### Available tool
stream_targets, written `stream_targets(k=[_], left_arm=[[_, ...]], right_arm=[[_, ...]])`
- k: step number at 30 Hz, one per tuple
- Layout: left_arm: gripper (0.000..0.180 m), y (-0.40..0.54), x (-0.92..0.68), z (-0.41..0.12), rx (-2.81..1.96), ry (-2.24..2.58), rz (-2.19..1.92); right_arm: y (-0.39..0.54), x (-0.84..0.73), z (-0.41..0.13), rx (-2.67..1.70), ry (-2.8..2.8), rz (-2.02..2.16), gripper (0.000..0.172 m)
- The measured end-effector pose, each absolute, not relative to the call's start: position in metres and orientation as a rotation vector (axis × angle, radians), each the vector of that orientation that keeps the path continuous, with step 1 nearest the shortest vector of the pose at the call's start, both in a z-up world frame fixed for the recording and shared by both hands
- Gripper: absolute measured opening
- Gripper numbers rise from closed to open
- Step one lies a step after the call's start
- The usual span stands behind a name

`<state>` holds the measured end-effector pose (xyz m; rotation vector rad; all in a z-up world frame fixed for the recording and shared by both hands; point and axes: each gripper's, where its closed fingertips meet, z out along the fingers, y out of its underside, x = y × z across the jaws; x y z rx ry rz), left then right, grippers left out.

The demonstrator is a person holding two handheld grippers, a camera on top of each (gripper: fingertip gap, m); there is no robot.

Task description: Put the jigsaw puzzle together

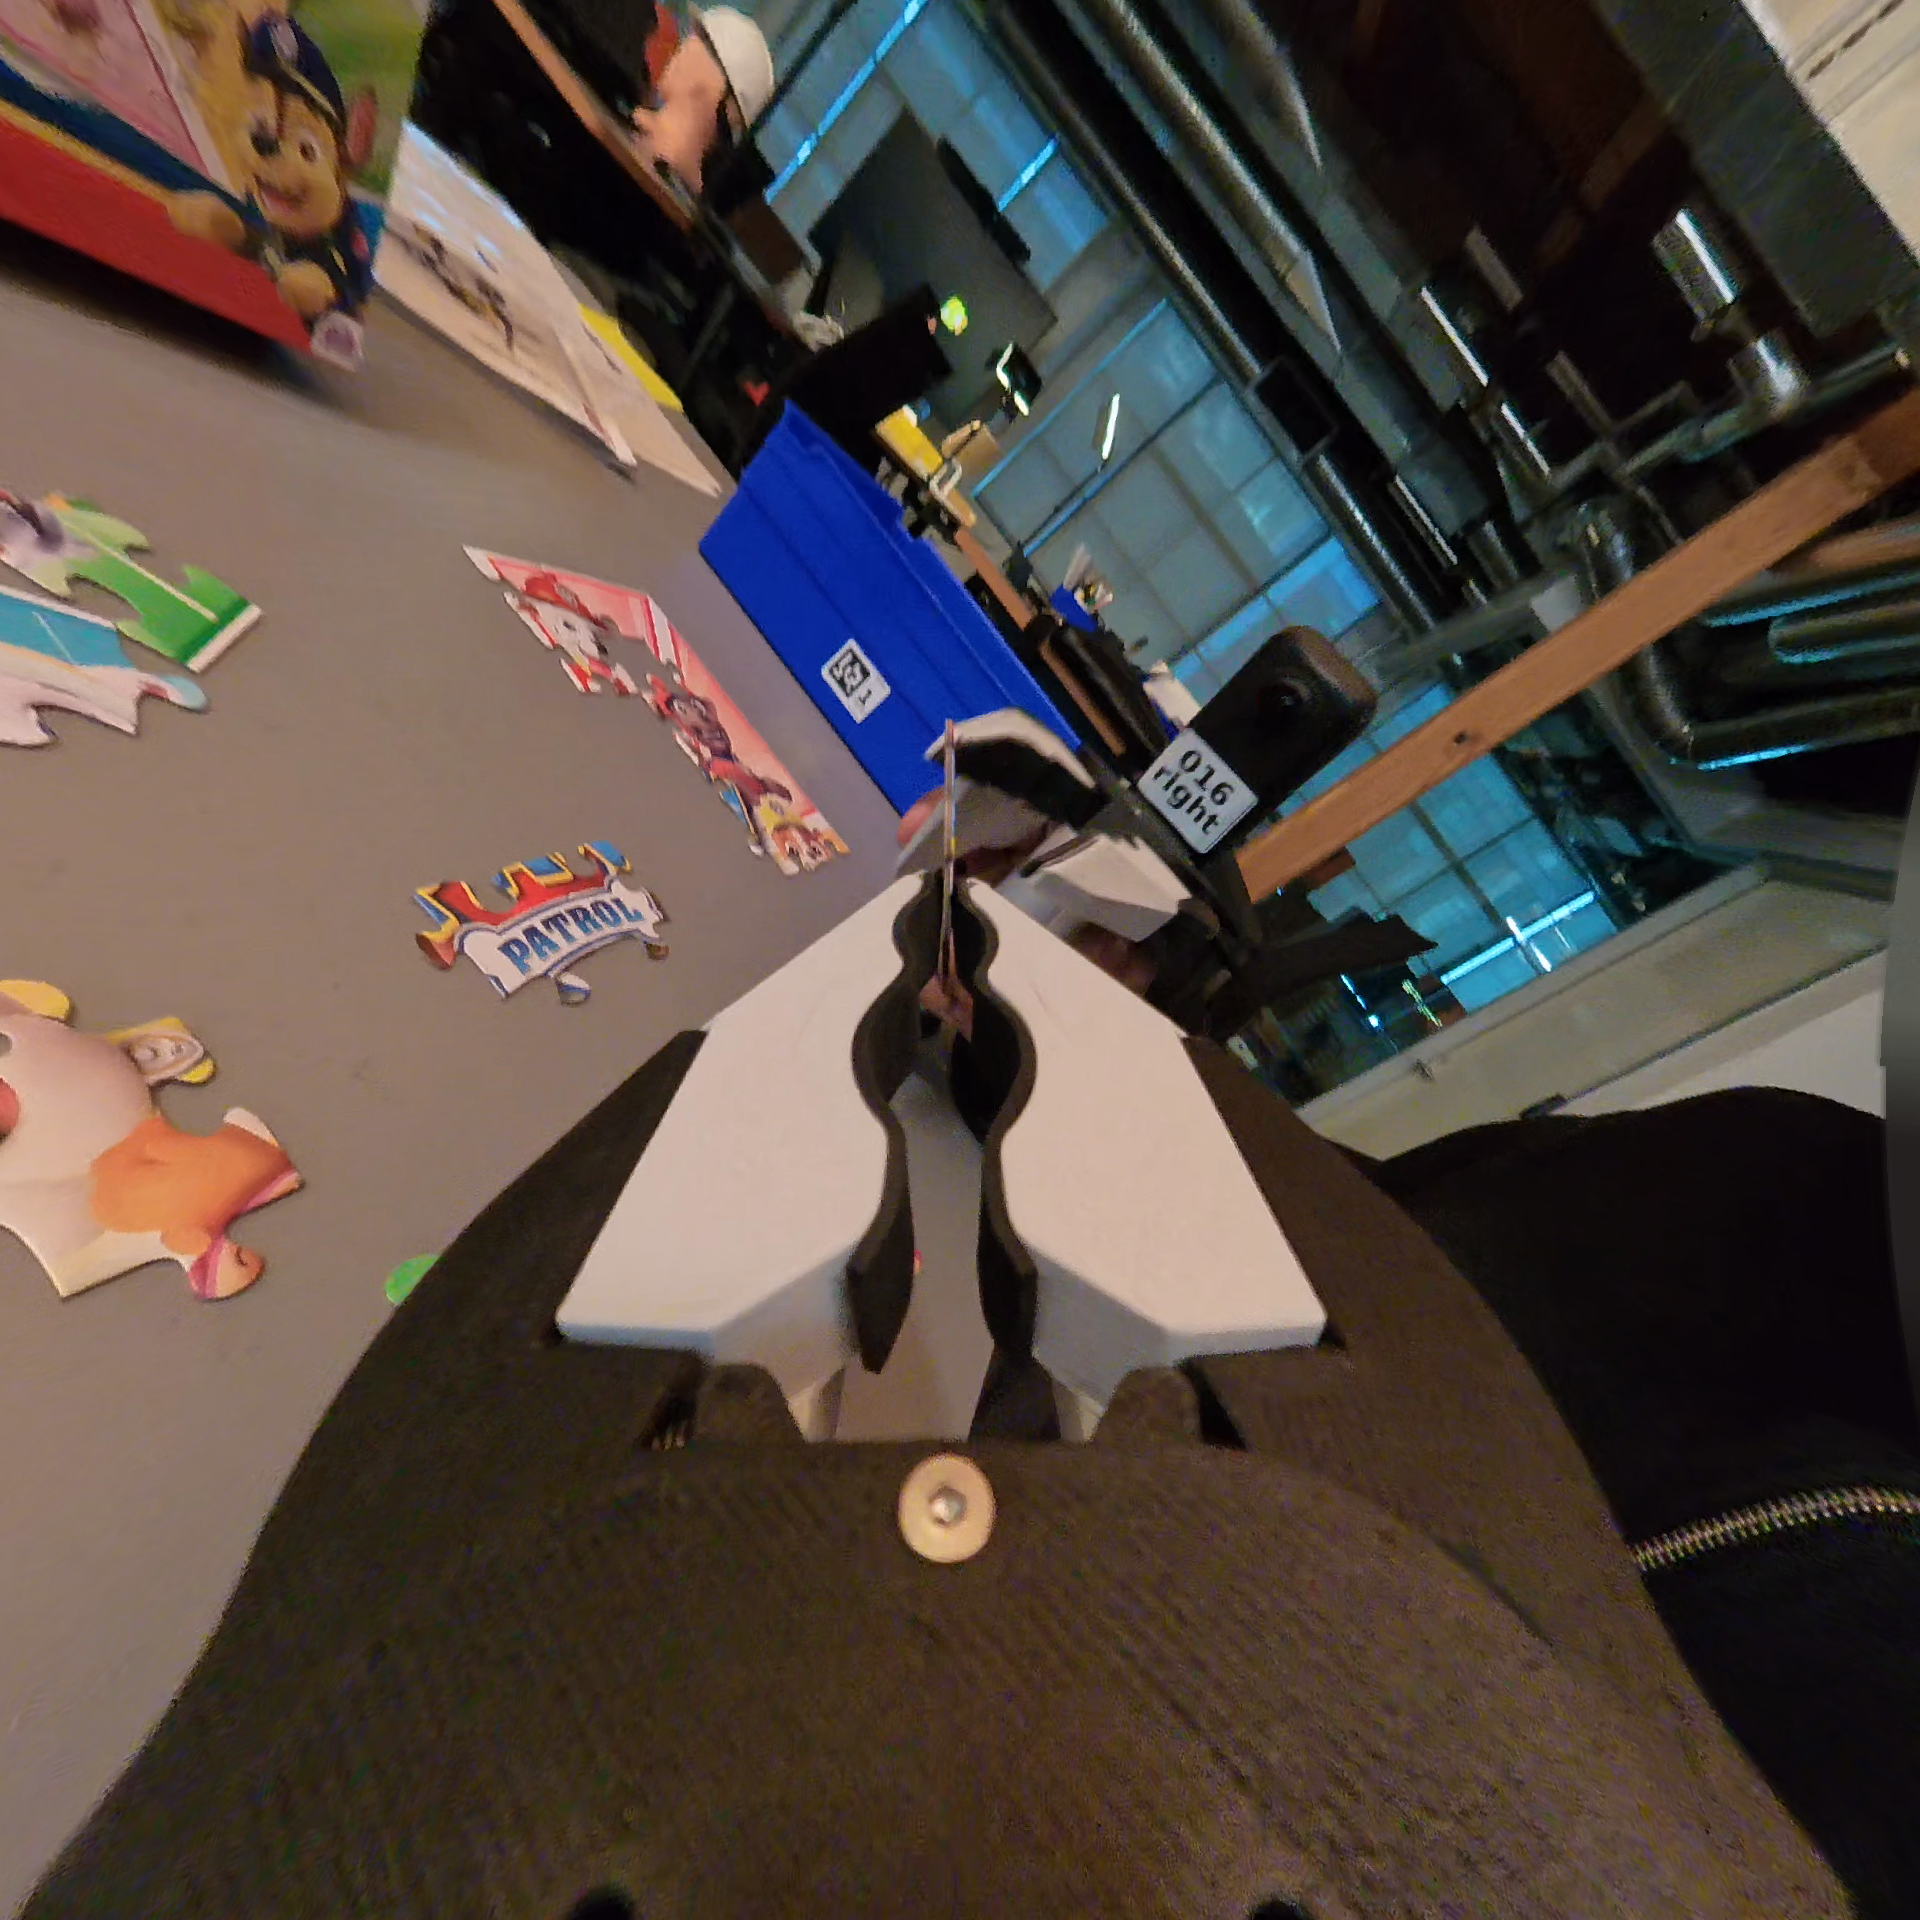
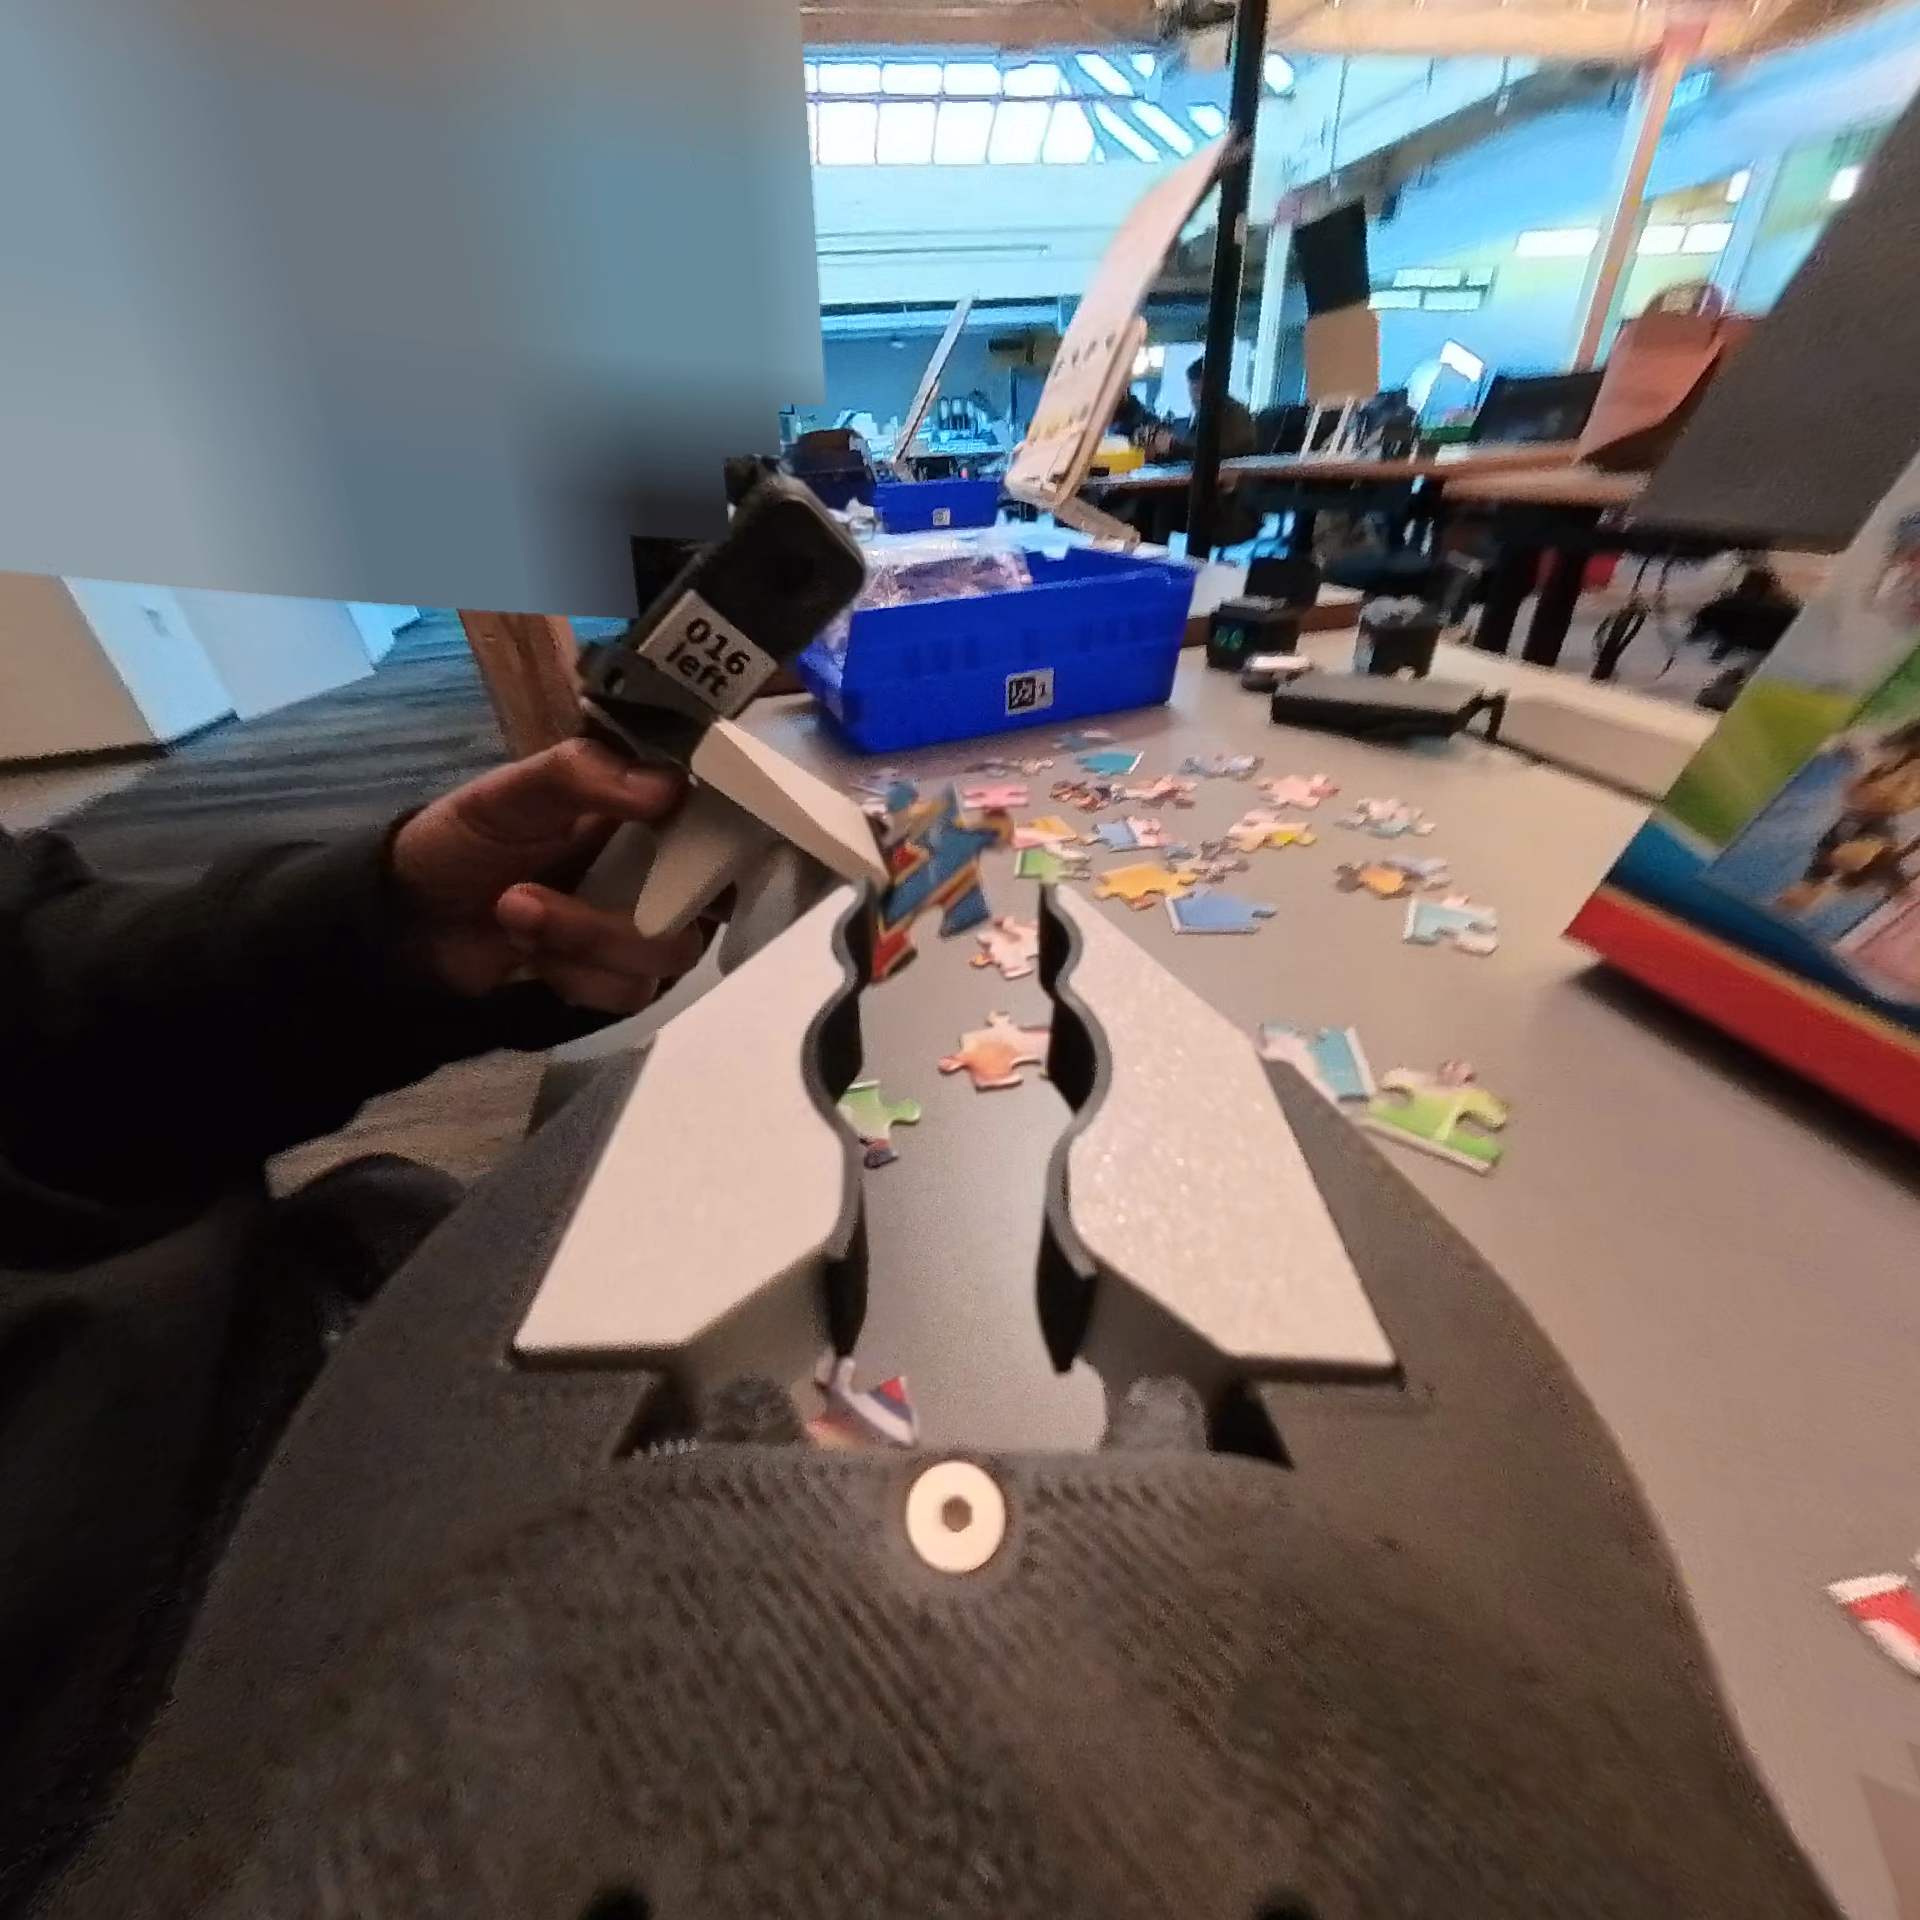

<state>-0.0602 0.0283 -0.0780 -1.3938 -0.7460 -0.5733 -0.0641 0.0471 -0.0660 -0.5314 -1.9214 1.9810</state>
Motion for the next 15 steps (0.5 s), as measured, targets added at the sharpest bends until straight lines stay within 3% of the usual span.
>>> stream_targets(k=[8, 12, 15], left_arm=[[0.000, 0.032, -0.057, -0.084, -1.415, -0.749, -0.622], [0.000, 0.024, -0.066, -0.081, -1.366, -0.768, -0.612], [0.000, 0.023, -0.068, -0.085, -1.369, -0.779, -0.623]], right_arm=[[0.034, -0.057, -0.088, -0.327, -1.982, 1.717, 0.028], [0.026, -0.046, -0.095, -0.261, -2.062, 1.737, 0.012], [0.024, -0.043, -0.097, -0.242, -2.088, 1.724, 0.012]])
